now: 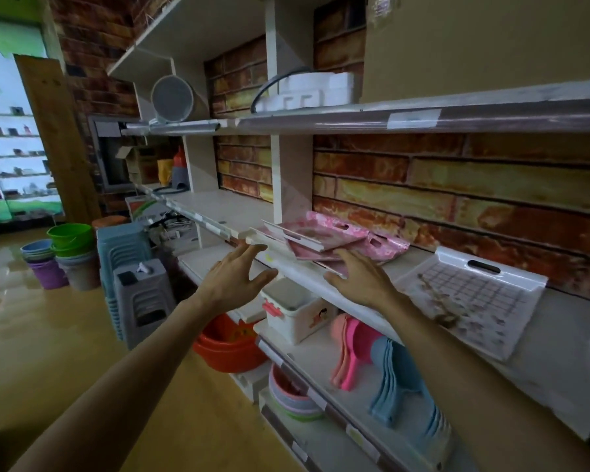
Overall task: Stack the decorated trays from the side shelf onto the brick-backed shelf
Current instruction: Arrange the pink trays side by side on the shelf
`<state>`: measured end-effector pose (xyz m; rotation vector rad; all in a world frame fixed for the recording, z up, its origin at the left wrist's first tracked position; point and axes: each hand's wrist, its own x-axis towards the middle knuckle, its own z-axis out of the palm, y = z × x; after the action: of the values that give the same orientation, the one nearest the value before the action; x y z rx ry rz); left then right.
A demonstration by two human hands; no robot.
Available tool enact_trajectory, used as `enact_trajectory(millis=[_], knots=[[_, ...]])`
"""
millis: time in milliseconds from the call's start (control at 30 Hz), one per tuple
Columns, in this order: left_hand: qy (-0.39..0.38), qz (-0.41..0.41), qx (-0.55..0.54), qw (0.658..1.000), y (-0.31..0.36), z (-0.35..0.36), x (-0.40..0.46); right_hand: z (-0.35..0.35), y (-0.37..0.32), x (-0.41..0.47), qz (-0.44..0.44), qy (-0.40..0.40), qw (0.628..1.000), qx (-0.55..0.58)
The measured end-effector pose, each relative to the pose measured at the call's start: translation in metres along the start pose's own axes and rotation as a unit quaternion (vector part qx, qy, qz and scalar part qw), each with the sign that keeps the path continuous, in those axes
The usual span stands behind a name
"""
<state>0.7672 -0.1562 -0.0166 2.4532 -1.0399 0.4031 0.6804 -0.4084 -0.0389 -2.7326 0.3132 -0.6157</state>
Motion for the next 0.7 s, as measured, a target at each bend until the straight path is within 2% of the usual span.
enact_trajectory(millis=[200, 333, 700], knots=[[0.010, 0.015, -0.076, 0.997, -0.053, 0.006, 0.068, 0.029, -0.006, 0.068, 0.051, 0.017, 0.994, 0.091], [0.015, 0.011, -0.142, 0.990, -0.083, 0.022, 0.103, 0.046, 0.000, 0.102, 0.084, 0.038, 0.991, 0.100], [0.021, 0.142, -0.117, 0.983, -0.141, 0.077, 0.195, 0.090, 0.043, 0.192, 0.176, 0.117, 0.963, 0.167]])
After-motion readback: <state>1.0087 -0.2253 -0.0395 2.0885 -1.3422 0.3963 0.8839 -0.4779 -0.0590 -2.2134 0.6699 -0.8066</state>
